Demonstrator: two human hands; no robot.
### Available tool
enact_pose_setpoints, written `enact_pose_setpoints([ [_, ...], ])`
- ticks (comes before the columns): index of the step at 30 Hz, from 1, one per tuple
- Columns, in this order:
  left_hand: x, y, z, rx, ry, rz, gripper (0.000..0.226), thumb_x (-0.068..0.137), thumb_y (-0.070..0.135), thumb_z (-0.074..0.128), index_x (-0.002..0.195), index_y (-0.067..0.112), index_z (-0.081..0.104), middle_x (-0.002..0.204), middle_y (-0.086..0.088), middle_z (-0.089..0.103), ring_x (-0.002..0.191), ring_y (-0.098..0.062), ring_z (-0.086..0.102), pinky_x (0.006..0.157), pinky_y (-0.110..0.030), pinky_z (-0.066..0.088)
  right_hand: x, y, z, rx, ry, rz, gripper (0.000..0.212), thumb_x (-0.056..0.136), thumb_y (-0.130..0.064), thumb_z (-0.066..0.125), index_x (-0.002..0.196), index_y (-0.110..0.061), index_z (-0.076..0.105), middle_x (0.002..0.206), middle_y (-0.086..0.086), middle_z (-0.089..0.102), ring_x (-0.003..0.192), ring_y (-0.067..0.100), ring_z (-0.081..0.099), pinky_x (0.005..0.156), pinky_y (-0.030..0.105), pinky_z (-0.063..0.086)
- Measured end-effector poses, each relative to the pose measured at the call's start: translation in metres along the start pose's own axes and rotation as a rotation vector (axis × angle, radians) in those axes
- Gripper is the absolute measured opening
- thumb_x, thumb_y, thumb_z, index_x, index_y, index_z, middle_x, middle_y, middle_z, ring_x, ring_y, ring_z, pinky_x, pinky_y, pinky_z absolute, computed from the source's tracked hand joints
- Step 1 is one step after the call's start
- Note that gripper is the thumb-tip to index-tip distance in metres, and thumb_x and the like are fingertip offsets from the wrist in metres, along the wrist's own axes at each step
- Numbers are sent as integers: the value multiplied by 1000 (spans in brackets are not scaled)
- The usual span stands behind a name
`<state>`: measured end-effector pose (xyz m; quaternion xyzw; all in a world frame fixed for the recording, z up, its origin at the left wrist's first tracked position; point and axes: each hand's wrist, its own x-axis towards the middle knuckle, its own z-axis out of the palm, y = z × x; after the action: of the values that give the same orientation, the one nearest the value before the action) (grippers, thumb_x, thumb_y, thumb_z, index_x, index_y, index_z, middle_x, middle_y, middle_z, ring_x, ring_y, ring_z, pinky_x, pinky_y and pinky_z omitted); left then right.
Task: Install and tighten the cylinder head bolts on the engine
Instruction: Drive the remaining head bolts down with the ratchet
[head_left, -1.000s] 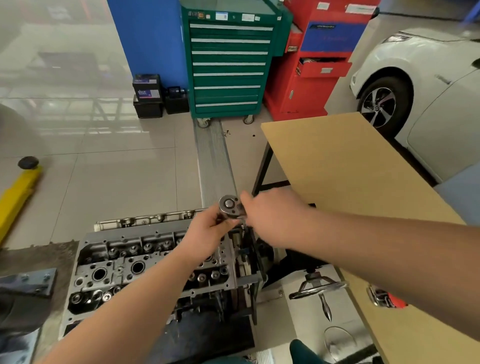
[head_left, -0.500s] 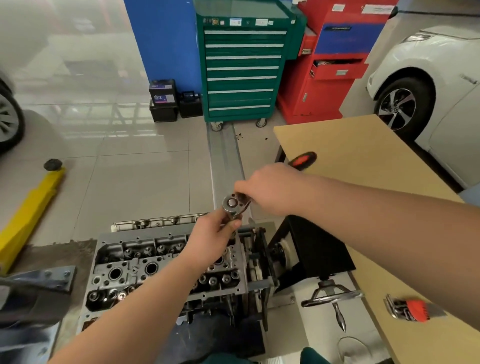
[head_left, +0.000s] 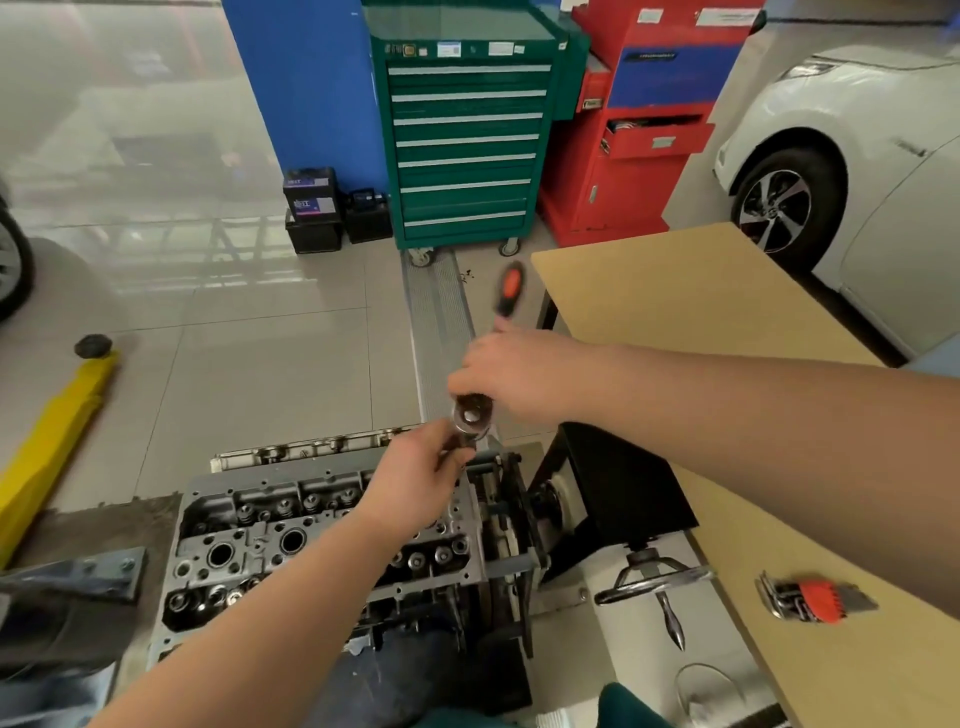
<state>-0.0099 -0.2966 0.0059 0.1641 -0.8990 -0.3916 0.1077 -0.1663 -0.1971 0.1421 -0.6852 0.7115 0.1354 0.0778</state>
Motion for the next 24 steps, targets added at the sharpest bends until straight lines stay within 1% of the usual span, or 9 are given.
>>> enact_pose_setpoints([
  [4,-3,-6,0,-95,44,-10,25,100,17,68,107,40,66,100,20,73,97,0,67,83,-18,52,6,-4,11,-282,-2,-137,44,96,-45,61,129,-22,46,111,8,65,105,32,60,97,65,44],
  [6,-6,-5,0,-89,34,19,41,99,14,70,102,53,59,97,33,70,97,8,65,80,-5,46,1,-5,14,-357,36,-185,44,99,-45,56,132,-20,43,109,12,66,99,35,63,95,64,45],
  [8,-6,-4,0,-96,49,22,43,100,12,69,99,53,56,95,38,67,90,11,64,75,-2,43,-3,-6,16,-335,73,-153,41,102,-47,47,128,-16,40,100,11,67,84,32,64,76,52,54],
  [10,-5,-5,-1,-127,81,-6,35,103,15,66,100,49,57,95,34,69,87,7,66,71,-3,44,-4,-17,19,-265,100,-26,48,104,-58,39,122,-14,40,88,6,65,70,28,62,54,37,44],
  [14,-8,-12,-1,-102,115,-22,37,94,2,63,83,36,56,72,19,66,64,-1,58,57,-13,43,-3,-60,29,222,69,414,56,101,-67,41,117,-13,45,87,4,53,76,26,51,51,34,27],
  [16,-10,-13,0,-71,115,-15,38,86,-6,62,77,30,53,60,16,58,61,-1,55,55,-16,37,-2,-71,28,338,10,462,54,100,-64,48,119,-13,45,88,2,48,80,24,50,58,36,34],
  [18,-11,-12,-1,-56,97,-1,33,87,-4,64,85,29,59,74,24,62,73,7,62,62,-11,42,-1,-67,21,311,-57,396,44,100,-48,58,122,-13,45,86,1,51,76,20,54,56,35,37],
  [22,-9,-12,-4,-74,42,-4,7,97,13,72,99,19,71,91,11,74,87,2,67,75,-12,47,1,-40,2,156,-166,143,28,96,-24,66,110,-23,41,83,-2,52,68,14,50,50,30,30],
  [24,-7,-9,-3,-66,28,-1,13,99,18,71,112,17,73,99,9,76,92,-3,68,78,-10,46,6,-25,-6,-11,-113,-44,23,96,-17,62,110,-27,46,82,-6,51,70,15,52,53,29,32],
])
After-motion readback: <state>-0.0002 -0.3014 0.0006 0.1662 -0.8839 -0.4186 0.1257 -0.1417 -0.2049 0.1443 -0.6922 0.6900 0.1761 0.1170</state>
